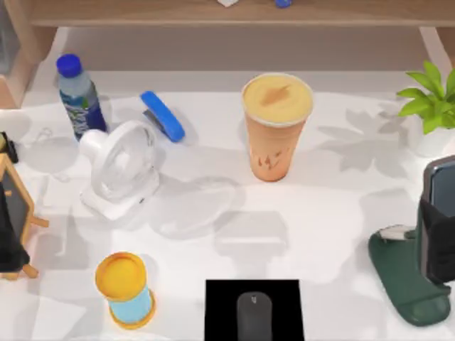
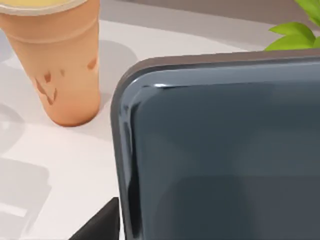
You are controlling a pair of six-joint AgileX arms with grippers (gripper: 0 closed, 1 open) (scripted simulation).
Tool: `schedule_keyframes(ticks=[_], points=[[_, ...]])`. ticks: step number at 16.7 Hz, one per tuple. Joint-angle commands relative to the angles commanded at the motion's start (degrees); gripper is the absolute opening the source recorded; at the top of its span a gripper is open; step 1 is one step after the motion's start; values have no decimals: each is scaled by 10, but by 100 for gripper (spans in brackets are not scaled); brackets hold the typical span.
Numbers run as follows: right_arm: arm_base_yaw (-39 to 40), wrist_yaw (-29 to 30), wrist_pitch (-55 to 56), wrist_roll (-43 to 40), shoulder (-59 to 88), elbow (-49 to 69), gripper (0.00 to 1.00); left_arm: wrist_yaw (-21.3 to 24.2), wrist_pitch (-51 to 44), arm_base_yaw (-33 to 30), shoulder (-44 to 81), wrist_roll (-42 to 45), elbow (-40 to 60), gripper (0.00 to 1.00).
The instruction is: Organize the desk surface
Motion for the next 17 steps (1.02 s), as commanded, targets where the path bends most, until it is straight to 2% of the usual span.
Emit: schedule_keyframes(ticks=[8, 12, 17], points=[[17, 12, -21, 11, -61, -18, 100, 0, 0, 0, 0, 0, 0, 100], [60, 43, -48, 30, -103, -25, 100, 0, 0, 0, 0, 0, 0, 100], [107, 91, -94, 54, -79, -2, 100, 0, 0, 0, 0, 0, 0, 100]])
